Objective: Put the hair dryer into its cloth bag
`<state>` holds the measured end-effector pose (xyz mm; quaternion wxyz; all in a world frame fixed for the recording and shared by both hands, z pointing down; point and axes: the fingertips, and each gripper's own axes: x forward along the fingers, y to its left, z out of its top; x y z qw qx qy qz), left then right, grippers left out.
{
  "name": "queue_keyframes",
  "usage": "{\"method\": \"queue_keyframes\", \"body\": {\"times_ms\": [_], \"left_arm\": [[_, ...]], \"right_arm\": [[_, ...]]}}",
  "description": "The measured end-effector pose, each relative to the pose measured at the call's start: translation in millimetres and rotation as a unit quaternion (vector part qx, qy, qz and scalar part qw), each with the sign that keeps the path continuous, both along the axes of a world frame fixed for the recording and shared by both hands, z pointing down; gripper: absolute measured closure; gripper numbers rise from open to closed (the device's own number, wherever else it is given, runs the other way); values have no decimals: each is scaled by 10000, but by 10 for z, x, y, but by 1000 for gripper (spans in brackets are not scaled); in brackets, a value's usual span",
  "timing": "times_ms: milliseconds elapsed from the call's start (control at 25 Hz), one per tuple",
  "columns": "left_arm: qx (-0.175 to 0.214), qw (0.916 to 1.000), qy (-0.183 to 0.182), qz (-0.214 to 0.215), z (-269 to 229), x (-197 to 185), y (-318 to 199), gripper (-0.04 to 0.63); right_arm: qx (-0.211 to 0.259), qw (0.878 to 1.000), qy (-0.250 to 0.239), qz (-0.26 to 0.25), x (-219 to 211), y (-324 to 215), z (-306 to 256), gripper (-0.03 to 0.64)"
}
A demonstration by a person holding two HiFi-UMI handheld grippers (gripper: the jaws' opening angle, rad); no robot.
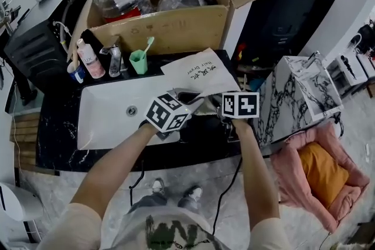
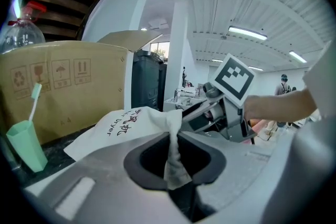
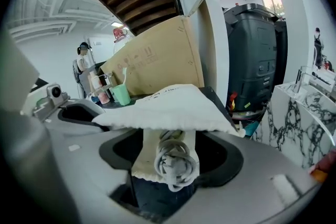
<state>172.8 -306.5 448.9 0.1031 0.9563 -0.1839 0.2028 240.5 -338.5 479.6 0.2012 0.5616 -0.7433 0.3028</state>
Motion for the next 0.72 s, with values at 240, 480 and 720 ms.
{"method": "queue_keyframes", "body": {"times_ms": [240,480,720], "left_arm": [[-91,9998,109,123,-36,13,55,515],[-3,9994,349,-69,-203,-83,-10,508],[123,9982,398,-421,-372,-237,-156,508]], "right_arm": [[75,9998,32,189,28,197,-157,305],[263,9989,-23,386,22,364,-344,305],[631,9962,51,597,86,489,-642,342]]}}
